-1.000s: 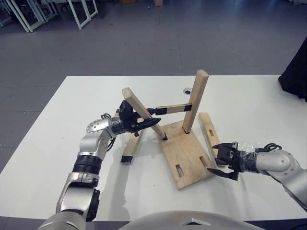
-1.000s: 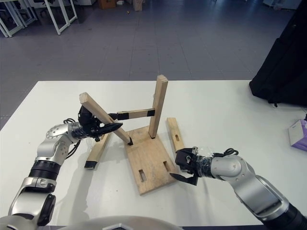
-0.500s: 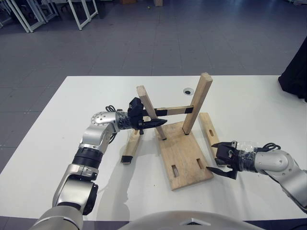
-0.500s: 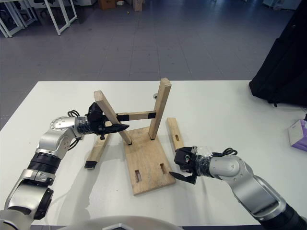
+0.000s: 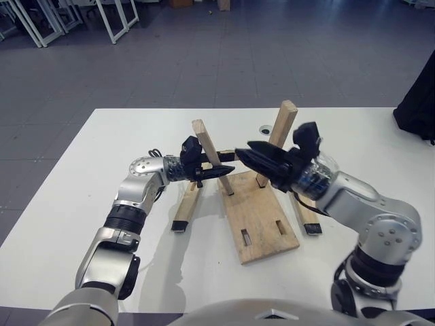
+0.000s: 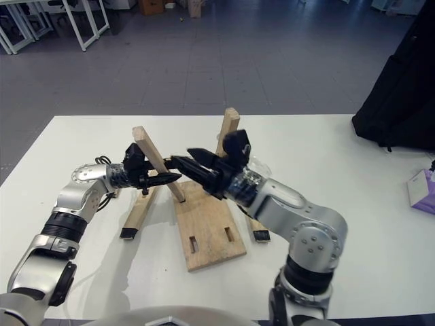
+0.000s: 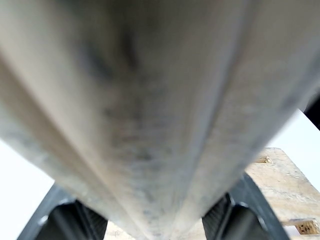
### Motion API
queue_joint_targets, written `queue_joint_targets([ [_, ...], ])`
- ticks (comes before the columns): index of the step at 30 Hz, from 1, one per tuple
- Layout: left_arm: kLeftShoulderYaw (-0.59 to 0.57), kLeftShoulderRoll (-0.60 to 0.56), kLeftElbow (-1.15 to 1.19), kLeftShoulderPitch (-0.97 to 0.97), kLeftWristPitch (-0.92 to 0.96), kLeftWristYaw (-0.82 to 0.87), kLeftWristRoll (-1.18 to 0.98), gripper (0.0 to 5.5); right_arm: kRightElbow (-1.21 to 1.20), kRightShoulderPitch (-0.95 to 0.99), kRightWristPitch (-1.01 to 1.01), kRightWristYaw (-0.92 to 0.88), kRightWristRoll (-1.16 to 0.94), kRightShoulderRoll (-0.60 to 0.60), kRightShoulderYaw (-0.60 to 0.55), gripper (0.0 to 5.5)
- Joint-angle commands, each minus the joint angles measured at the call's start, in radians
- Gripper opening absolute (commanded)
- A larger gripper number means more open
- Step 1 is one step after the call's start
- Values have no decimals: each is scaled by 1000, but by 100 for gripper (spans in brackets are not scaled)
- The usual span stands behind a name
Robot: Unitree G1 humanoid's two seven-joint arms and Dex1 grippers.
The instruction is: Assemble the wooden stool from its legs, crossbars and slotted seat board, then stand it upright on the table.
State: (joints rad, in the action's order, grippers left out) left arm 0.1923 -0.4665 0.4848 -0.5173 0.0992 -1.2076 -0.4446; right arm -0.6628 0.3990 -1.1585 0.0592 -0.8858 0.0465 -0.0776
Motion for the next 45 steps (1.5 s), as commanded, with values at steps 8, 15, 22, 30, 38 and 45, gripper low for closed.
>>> queue_joint_targets([
  [8, 110, -12, 128, 34, 13, 35, 183, 203, 362, 58, 302, -29, 756, 255, 689, 204],
  [15, 198, -29, 150, 5, 46, 49, 257, 203, 353, 41, 322, 32, 823, 231, 671, 204],
  [22, 250, -36, 254, -13, 167, 36, 258, 203, 44, -118, 33, 350, 279, 366, 52, 204],
  [30, 216, -34, 328, -31, 27, -8, 224, 203, 528, 132, 280, 99, 725, 484, 157, 204],
  [38, 225, 45, 404, -85, -68, -94, 205, 203, 343, 137, 225, 47, 678, 56, 364, 204],
  [45, 166, 62, 517, -120, -241, -175, 174, 203, 279, -21, 175, 161, 716, 330, 253, 204],
])
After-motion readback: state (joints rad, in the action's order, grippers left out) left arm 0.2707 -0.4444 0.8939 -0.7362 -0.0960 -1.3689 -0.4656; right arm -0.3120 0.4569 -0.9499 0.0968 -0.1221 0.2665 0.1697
